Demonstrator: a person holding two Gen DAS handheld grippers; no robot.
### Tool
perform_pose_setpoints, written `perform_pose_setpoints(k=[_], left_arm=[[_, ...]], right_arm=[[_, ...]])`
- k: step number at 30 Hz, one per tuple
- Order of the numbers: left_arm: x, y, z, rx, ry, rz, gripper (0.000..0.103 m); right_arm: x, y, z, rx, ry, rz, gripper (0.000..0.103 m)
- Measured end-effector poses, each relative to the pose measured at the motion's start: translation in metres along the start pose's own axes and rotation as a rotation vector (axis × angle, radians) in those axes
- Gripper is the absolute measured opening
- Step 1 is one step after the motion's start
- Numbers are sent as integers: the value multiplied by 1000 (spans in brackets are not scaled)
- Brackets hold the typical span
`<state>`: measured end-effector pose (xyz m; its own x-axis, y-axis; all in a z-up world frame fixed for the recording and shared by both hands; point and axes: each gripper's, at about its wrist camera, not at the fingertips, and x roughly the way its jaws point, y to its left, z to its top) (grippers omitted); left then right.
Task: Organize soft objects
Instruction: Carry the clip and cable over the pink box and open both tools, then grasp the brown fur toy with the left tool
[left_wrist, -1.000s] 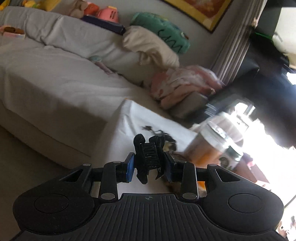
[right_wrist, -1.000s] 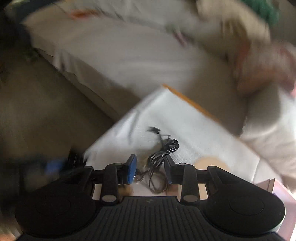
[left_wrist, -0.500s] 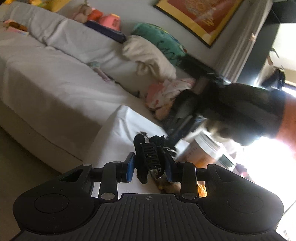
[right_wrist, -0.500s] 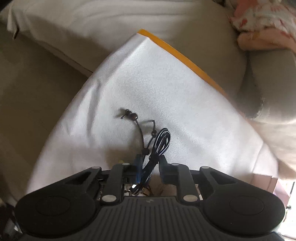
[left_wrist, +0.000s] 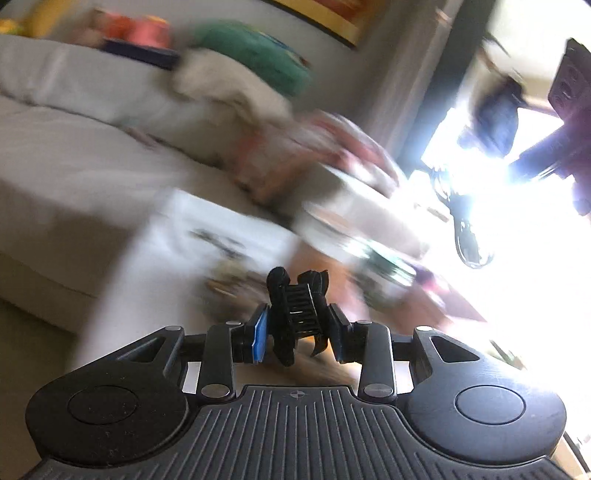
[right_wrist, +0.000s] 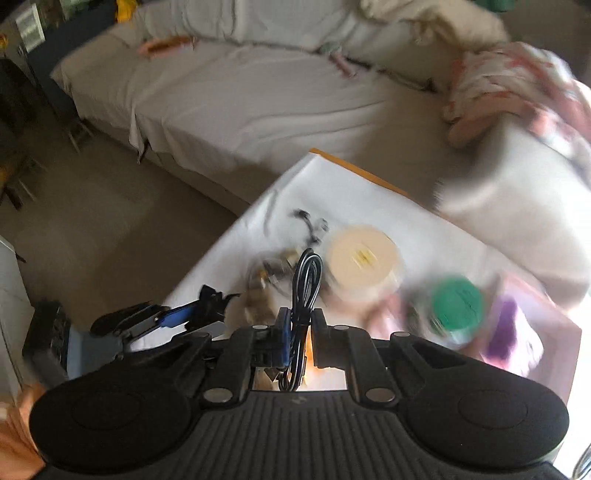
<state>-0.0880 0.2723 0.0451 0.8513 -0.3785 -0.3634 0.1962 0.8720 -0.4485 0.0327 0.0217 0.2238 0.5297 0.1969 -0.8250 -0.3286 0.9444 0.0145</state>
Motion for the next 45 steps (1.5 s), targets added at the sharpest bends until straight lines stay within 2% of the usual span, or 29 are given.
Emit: perform_pose_setpoints(k=[2,4,7,10,13,15,16,18,19,22,23,25,28,29,30,32,35,38,41,43,45], left_arm=[[7,-28,3,41,50,-62,37],[19,-61,10,91,90,-136,37],[46,-115,30,181,125,-206,37],[89,-170,55,251,149,-253,38],[151,-217,77,222,236,-286,38],[198,-239,77,226,298,-282,41],[219,-245,73,247,293,-247,42],[258,-253,62,320,312,-103,39],[269,-251,58,329,317,-91,39],[269,-232,59,197,315,-217,39],[263,-226,63,146,303,-238,39],[244,-215,77,104,250,-243,39],[208,-204,97,136,128,-216,39],[198,-199,104,142,98,-197,39],[185,-191,111,145,72,-169,39],[164,-172,125,157,35,-103,39],[132,-132,136,177,0,9,39],[110,-77,131,156,41,129,39],[100,-22,114,95,82,222,39],[92,3,99,47,96,251,39],[85,22,86,5,111,258,39]], right_arm=[[-27,-24,-37,37,-47,-17,11],[-46,-50,-73,55,-115,-90,11],[-71,-86,-123,101,-198,-201,11],[-81,-121,-167,183,-211,-214,11],[-80,-151,-198,254,-209,-222,11],[-80,-169,-210,297,-216,-229,11],[-77,-176,-214,315,-222,-236,11],[-67,-191,-219,348,-230,-243,11],[-61,-197,-220,365,-232,-237,11],[-57,-213,-218,401,-250,-224,11],[-57,-216,-214,404,-263,-227,11],[-57,-221,-200,407,-296,-229,11],[-59,-229,-166,408,-361,-236,11],[-58,-233,-151,413,-378,-250,11],[-56,-236,-136,422,-381,-280,18],[-55,-241,-109,409,-386,-325,44],[-63,-237,-95,387,-449,-365,52],[-61,-220,-99,358,-479,-325,63],[-36,-192,-104,275,-445,-312,64],[-14,-168,-113,204,-426,-323,64],[7,-141,-128,146,-421,-297,64]])
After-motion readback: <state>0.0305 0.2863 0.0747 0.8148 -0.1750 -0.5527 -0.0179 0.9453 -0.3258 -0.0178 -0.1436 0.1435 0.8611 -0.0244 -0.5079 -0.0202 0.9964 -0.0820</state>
